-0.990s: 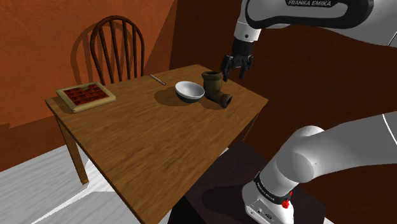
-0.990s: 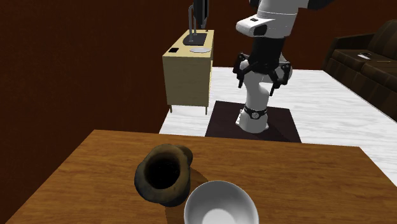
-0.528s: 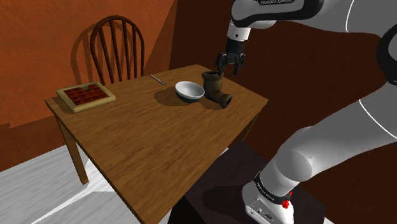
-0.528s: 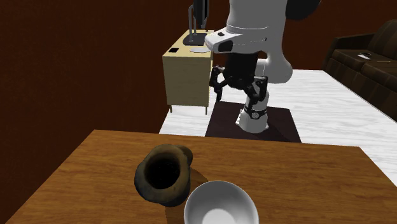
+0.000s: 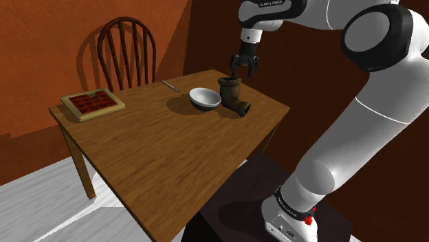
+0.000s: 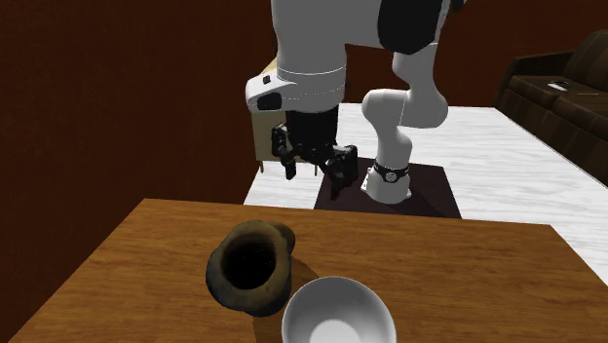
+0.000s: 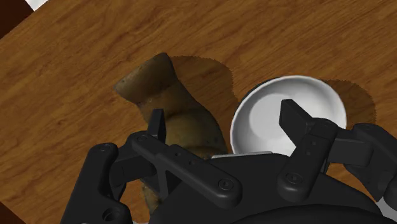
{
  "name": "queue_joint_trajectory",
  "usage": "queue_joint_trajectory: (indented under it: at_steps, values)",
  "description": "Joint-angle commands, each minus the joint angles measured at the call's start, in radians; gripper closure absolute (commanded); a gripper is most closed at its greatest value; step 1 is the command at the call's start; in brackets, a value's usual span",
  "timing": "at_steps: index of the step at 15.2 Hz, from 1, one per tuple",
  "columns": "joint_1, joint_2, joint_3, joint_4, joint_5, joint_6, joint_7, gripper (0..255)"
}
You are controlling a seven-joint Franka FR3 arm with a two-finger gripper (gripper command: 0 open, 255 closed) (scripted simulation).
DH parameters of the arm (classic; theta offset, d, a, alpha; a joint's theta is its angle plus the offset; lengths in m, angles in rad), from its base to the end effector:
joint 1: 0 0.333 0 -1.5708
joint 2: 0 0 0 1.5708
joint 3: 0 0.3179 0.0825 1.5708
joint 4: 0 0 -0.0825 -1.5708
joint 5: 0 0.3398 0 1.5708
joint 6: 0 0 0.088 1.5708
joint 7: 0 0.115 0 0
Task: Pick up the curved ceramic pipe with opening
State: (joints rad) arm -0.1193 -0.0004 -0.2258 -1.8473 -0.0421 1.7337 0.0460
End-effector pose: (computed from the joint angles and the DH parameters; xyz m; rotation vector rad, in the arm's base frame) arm 0.4750 -0.1752 0.5136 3.0559 -0.5907 -0.1839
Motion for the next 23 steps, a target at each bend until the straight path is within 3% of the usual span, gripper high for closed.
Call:
queue_joint_trajectory:
  at_steps: [1, 10, 20, 21, 23]
  values:
    - [-0.018, 0.088, -0.018, 0.088, 0.023, -0.011, -0.020, 0]
    - [-0.142, 0.504, -0.056, 0.585, 0.141, -0.148, -0.076, 0]
    - [-0.138, 0.513, -0.052, 0.495, 0.144, -0.051, -0.077, 0]
    - [-0.138, 0.513, -0.052, 0.497, 0.144, -0.052, -0.077, 255]
    - [-0.138, 0.513, -0.052, 0.497, 0.144, -0.052, -0.077, 255]
